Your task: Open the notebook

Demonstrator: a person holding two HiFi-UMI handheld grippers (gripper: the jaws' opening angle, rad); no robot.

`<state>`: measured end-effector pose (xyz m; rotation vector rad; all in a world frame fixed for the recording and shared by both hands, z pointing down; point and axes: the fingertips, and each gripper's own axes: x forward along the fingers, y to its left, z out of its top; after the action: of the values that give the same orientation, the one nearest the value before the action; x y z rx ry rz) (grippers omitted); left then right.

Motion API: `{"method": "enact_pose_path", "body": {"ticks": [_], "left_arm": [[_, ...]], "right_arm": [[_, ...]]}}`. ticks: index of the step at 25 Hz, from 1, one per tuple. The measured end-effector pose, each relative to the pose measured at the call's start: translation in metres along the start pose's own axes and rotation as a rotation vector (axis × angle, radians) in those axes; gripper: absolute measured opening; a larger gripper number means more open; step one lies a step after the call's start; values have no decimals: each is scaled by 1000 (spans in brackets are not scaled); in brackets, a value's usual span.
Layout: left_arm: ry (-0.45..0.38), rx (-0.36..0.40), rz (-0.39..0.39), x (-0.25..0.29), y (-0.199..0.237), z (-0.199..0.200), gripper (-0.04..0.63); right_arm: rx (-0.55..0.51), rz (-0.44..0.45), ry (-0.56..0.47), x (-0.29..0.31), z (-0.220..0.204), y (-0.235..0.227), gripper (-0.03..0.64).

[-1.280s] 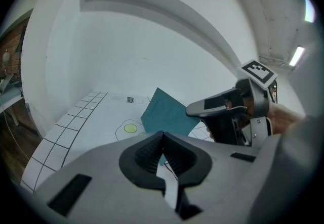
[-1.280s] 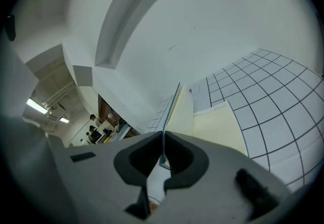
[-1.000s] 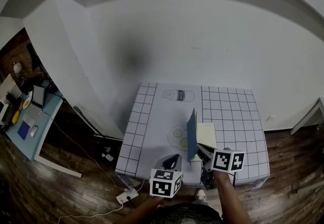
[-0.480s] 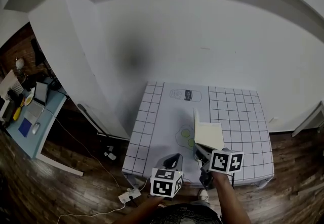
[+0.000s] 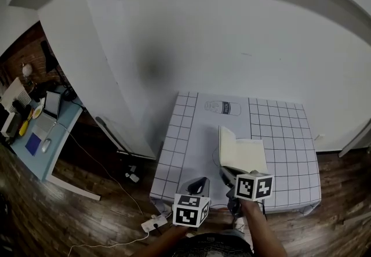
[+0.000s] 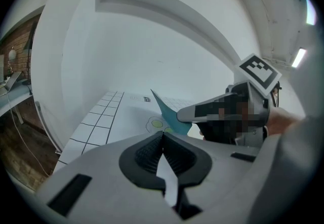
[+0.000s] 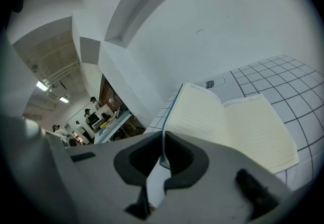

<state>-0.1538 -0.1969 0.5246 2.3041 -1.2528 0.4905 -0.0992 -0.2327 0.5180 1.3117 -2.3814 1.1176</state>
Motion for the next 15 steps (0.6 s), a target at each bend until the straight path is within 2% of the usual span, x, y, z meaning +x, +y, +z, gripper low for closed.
{"method": "enact_pose_path", "body": {"ticks": [15], "left_arm": [[31,38,-29,4,27,-4,11]], "right_arm": [[-39,-58,90,49,-44,6,26]]}}
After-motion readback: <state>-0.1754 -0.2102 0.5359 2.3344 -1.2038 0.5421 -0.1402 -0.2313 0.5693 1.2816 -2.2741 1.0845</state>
